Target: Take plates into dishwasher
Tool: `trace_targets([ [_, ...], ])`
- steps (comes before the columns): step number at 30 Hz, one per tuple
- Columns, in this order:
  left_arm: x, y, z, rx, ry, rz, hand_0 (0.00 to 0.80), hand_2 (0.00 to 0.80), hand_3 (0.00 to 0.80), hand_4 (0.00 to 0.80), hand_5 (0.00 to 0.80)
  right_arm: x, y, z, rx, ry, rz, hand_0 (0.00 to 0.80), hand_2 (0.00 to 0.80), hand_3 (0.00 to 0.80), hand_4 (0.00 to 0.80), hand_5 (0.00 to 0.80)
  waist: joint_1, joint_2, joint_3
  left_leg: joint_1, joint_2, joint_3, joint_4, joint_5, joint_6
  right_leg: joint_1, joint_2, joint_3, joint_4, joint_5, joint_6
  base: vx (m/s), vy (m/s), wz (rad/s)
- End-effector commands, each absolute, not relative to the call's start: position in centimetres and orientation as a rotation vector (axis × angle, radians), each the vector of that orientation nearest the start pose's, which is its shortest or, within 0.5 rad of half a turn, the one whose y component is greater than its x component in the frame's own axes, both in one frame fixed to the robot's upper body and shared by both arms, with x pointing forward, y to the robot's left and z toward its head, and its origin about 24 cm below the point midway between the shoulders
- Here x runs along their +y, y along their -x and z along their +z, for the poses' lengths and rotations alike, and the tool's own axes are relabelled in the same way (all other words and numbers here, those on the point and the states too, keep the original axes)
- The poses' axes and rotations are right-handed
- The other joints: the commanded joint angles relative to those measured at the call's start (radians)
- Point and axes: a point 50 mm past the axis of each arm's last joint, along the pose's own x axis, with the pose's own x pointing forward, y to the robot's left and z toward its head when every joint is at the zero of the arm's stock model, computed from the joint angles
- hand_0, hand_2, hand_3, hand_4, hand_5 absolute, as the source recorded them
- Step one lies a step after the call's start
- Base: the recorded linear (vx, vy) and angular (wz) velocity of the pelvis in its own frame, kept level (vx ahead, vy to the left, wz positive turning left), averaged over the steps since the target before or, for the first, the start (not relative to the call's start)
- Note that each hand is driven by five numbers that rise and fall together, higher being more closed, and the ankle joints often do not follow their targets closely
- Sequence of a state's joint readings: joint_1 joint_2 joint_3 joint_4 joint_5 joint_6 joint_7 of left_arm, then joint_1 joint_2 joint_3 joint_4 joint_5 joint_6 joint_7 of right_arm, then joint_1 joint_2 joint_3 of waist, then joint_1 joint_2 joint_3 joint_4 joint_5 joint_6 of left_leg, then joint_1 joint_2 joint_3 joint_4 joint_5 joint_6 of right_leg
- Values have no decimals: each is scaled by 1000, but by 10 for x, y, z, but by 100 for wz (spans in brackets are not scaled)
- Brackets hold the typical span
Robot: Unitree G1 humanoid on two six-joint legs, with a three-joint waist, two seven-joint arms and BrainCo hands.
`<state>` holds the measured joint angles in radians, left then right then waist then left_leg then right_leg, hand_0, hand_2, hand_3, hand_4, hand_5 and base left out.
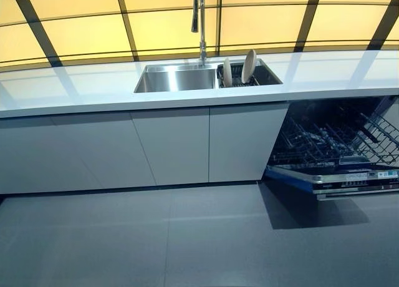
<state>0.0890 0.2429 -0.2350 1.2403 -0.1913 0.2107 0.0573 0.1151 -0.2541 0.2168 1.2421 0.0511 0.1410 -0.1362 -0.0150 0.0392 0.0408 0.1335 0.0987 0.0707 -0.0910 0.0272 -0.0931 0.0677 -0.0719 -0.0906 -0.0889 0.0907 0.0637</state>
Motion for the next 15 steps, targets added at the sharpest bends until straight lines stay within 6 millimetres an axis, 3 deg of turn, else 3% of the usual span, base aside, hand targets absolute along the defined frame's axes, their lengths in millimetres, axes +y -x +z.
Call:
trace_targets([
  [1,224,-57,-171,1490,-197,148,0,0,0,0,0,-233,-59,-169,1447,396,-48,0,0,0,0,0,-28,-23,82,17,-107,-17,9,-51,98,54,31,-7,55,-92,9,0,0,0],
  [15,221,-66,-170,1482,-259,92,0,0,0,0,0,-228,-62,-169,1467,303,-66,0,0,0,0,0,-21,-27,77,27,-102,-15,15,-53,97,66,39,-19,75,-117,-6,-5,-7,0],
])
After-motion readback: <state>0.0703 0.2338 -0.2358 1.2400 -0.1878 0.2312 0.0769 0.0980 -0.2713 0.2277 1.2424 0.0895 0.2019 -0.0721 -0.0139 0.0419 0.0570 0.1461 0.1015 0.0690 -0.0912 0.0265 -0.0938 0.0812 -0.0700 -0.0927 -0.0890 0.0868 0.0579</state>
